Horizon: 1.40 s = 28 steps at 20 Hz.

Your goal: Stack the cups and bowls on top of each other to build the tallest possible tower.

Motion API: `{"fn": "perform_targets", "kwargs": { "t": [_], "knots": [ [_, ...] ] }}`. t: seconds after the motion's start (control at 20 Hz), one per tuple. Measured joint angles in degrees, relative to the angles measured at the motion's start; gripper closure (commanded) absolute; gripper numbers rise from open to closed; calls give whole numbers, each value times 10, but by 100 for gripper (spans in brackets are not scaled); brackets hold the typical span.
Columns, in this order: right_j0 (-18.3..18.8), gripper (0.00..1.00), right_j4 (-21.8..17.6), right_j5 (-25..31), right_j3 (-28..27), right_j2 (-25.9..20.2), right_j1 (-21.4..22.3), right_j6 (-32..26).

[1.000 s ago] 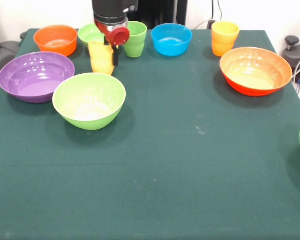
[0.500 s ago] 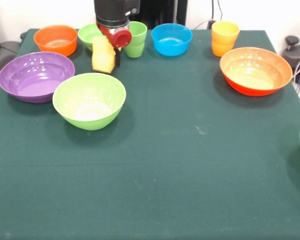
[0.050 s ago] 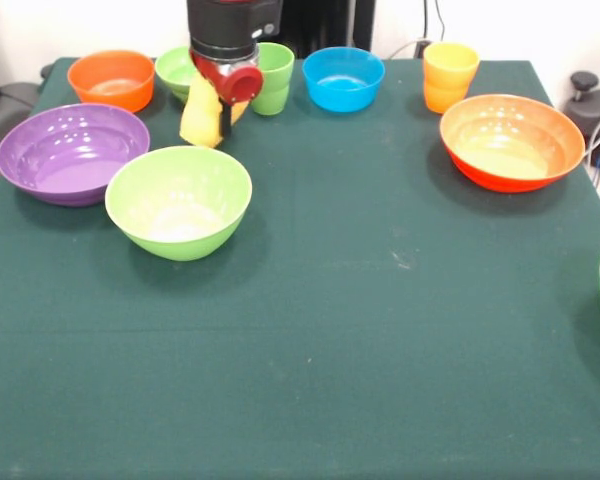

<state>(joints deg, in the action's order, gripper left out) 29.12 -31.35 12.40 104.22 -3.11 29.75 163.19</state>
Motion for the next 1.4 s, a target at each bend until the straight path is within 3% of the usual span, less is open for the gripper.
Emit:
{"fn": "perform_targets", "kwargs": {
  "t": [0.55, 1.1, 1.4],
  "knots": [
    [-65, 100, 32, 34, -59, -3, -12, 0],
    [-143, 100, 122, 139, -141, -7, -31, 0],
    [-152, 100, 161, 175, -158, -11, -33, 0]
  ]
}}
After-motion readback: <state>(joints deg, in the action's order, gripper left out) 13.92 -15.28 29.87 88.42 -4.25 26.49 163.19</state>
